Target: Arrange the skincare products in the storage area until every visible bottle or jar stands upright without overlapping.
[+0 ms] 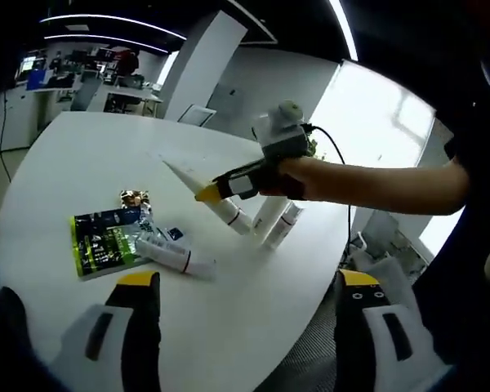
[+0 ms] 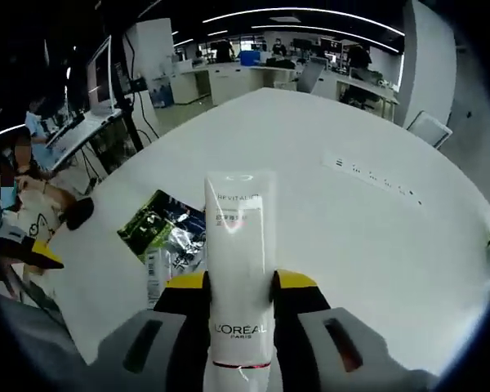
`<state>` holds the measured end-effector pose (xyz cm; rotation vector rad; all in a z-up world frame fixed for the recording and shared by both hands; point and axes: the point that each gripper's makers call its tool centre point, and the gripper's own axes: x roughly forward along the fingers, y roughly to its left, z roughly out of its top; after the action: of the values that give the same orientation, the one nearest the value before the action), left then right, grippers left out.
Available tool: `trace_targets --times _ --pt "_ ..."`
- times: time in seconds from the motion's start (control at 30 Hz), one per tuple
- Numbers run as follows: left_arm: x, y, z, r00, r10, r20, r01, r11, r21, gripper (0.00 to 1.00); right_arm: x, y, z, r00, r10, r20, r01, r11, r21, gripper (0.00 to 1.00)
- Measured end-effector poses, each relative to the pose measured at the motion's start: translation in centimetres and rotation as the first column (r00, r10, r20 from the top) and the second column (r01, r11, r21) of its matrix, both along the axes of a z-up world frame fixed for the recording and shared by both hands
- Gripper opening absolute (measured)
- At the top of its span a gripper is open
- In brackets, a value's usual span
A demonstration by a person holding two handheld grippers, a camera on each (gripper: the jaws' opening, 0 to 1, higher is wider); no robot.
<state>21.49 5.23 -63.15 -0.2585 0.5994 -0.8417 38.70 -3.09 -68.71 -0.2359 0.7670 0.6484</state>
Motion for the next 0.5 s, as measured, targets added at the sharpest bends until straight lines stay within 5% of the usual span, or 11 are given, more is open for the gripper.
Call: trace_targets --times 0.3,0.5 --pt "-0.4 0.3 1.2 0.999 0.029 0.018 -0.029 0.999 -0.016 0.76 -4.8 1.0 3.1 0.998 0.015 0.059 -0.02 0.996 0.091 0.29" --pt "-0.3 0.3 2.5 0.996 0.09 0.019 -0.088 0.992 -0.087 0.74 -7.0 1.2 4.5 0.995 0.019 0.097 -0.032 0.991 0.133 0.29"
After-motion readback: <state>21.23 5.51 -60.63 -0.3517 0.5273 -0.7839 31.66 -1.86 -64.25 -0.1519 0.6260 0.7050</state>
